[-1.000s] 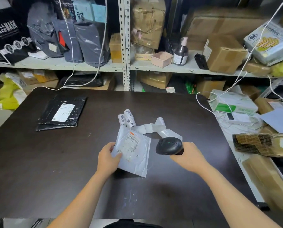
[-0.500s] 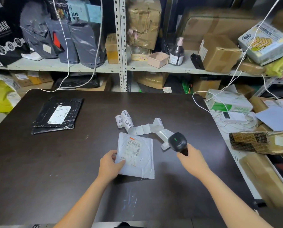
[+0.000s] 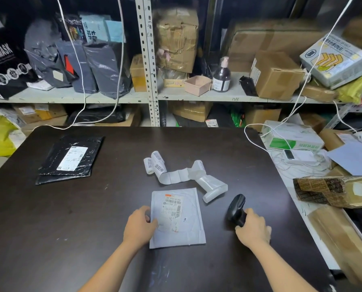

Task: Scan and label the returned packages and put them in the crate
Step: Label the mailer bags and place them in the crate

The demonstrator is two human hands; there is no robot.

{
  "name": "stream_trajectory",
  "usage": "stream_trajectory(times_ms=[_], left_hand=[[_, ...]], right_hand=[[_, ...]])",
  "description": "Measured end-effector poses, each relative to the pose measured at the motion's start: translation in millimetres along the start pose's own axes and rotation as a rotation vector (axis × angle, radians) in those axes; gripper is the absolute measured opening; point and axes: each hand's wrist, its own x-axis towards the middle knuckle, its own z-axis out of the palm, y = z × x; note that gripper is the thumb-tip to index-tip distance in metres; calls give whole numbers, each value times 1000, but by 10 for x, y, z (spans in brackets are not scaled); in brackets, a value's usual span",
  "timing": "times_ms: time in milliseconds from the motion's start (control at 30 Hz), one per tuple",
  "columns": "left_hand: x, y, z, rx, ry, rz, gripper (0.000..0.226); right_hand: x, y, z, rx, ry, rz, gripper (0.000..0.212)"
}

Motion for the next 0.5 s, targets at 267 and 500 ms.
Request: stream_trajectory(times_ms=[267, 500], left_hand=[[97, 170, -48, -52, 13, 31, 38], [243, 335, -316, -13, -25, 76, 34]], right_hand=[[143, -670, -219, 736, 337, -85, 28], [635, -1695, -164, 1235, -256, 170, 30]])
